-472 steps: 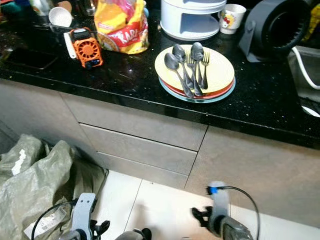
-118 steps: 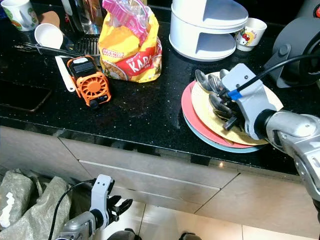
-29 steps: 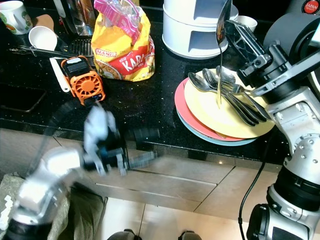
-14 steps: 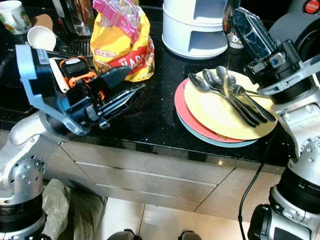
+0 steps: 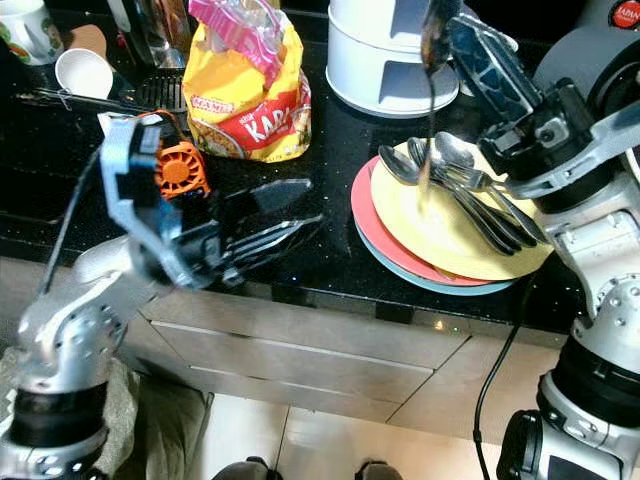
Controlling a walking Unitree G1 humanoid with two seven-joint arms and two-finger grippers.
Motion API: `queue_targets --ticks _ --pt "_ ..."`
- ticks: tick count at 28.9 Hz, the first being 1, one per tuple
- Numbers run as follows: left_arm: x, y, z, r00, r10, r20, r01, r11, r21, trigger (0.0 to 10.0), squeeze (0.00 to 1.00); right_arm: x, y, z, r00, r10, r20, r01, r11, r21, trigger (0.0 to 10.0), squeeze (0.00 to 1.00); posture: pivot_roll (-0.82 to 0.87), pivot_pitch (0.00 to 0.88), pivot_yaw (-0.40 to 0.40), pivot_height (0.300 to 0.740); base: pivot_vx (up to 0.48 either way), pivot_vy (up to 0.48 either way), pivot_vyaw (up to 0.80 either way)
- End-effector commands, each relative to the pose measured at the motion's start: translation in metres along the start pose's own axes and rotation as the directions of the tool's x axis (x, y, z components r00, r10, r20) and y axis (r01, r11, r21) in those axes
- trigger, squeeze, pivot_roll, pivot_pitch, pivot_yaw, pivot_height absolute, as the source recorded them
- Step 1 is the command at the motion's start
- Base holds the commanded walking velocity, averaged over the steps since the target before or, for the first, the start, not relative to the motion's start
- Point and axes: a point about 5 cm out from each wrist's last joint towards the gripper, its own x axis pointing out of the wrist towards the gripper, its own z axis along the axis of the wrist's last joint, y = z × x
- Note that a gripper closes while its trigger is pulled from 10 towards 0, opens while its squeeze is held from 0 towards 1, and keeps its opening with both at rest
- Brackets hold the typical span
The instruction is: Kitchen organization
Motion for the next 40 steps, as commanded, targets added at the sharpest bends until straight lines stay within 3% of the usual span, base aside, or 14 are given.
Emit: queue_targets --ticks 1,5,13,23,40 --pt "0.003 0.003 -0.003 1.0 0.009 0.005 -0.009 1.0 -0.003 10.0 0.0 0.002 0.005 0.004 0.999 0.035 0.014 -0.034 0.999 -0.012 0.0 0.0 0.07 0.129 -0.032 0.74 0.0 0.0 0.0" --pt "0.014 0.017 -0.001 0.997 0.054 0.052 -0.054 0.999 -0.002 10.0 0.0 0.003 0.012 -0.002 0.997 0.082 0.002 -0.082 0.997 0.011 0.0 0.0 0.06 0.129 -0.025 0.74 0.0 0.0 0.0" --pt "0.028 0.024 -0.002 0.998 0.021 0.063 -0.021 1.0 0.004 10.0 0.0 0.006 0.021 -0.008 0.992 0.126 0.0 -0.126 0.991 0.044 0.0 0.0 0.06 0.125 -0.018 0.74 0.0 0.0 0.0" --pt "0.039 0.012 -0.016 0.989 -0.145 0.037 0.148 0.986 -0.075 10.0 0.0 0.021 0.034 -0.021 0.986 0.164 -0.009 -0.163 0.984 0.073 0.0 0.0 0.05 0.126 -0.018 0.74 0.0 0.0 0.0" --pt "0.049 0.02 -0.016 0.992 -0.114 0.051 0.116 0.992 -0.044 10.0 0.0 0.017 0.039 -0.019 0.982 0.187 -0.011 -0.185 0.979 0.084 0.0 0.0 0.04 0.138 -0.007 0.74 0.0 0.0 0.0"
